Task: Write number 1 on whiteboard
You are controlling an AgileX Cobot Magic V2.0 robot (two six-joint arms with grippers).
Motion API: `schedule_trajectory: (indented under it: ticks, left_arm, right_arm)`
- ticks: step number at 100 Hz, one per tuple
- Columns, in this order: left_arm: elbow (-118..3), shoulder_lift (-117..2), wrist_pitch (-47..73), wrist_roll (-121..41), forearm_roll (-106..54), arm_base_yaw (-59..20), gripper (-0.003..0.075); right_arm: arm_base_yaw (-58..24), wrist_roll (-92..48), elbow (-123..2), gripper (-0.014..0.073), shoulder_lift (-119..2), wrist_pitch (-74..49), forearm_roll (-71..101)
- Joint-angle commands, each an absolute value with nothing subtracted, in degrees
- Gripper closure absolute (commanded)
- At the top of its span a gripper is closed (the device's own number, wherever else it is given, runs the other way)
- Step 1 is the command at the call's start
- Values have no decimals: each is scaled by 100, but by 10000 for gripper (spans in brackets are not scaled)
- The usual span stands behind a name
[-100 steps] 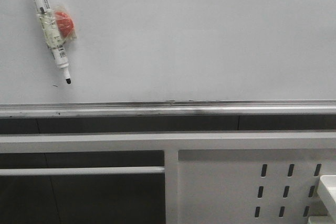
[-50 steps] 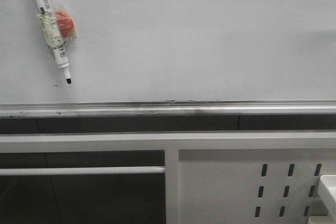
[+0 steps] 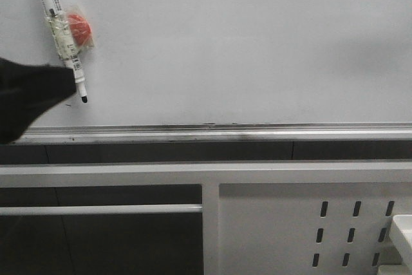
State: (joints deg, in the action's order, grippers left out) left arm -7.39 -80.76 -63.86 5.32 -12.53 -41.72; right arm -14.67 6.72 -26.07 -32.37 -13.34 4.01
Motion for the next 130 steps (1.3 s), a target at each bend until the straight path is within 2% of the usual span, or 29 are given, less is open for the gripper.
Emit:
schedule_trajectory:
  ticks: [1, 56, 61, 63, 72, 102, 130]
  left_arm:
    - [-890, -8410, -7797, 772, -1336, -4268, 293]
    - [-1748, -8893, -7797, 909, -1572, -4273, 309]
    - [-1750, -8893, -7797, 954, -1641, -4273, 373]
    - [-1750, -8893, -7797, 964, -1672, -4273, 424]
    - [-1750, -8893, -7797, 964, -1765, -4273, 734]
    - [-1369, -8893, -7797, 954, -999, -4273, 741]
    - [-1122, -8881, -7354, 954, 449, -4273, 740]
  right_arm:
    - [-1470, 599, -2818, 663, -3277, -853, 309]
    - [-1470, 599, -2818, 663, -3277, -853, 309]
    - [-1470, 599, -2818, 663, -3277, -853, 309]
    - [-1470, 599, -2818, 663, -3277, -853, 309]
    - [-1470, 599, -2818, 663, -3277, -853, 309]
    - [-1674, 599, -2818, 663, -3289, -1110, 309]
    - [-3309, -207, -2818, 663, -3543, -1503, 309]
